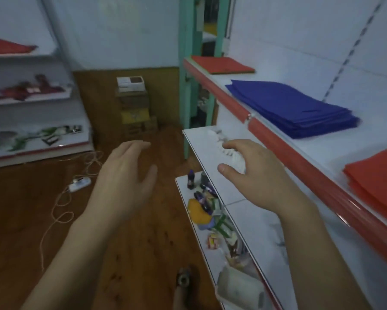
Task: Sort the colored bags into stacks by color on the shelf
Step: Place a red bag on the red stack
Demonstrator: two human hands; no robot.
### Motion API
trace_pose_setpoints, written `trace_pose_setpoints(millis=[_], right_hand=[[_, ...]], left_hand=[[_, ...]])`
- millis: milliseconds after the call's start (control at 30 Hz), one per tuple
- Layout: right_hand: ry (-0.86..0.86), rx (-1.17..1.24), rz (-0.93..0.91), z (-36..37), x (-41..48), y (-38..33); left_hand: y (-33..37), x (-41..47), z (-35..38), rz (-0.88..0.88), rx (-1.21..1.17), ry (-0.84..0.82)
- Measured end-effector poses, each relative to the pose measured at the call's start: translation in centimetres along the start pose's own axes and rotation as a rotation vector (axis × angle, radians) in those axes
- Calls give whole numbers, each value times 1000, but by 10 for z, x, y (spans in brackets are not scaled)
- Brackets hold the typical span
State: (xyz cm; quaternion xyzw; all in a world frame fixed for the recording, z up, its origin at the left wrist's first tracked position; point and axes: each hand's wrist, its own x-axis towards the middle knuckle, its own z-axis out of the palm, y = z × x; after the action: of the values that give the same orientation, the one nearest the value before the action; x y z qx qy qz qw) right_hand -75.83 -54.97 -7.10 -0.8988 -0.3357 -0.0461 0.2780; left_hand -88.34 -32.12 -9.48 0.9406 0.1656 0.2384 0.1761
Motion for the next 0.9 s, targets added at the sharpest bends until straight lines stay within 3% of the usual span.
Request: trace_pose_setpoints(millis=[267,500,700,900], right_hand=[[-79,11,49,52,166,27],[5,40,142,58,308,50],[53,-36,195,54,368,68],[83,-114,327,68,429,89]], left_hand=[[-51,160,58,30,56,-71],[-77,317,88,39,90,-133],[-90,415,126,46,206,-291],[-84,520,174,166,150,-314]])
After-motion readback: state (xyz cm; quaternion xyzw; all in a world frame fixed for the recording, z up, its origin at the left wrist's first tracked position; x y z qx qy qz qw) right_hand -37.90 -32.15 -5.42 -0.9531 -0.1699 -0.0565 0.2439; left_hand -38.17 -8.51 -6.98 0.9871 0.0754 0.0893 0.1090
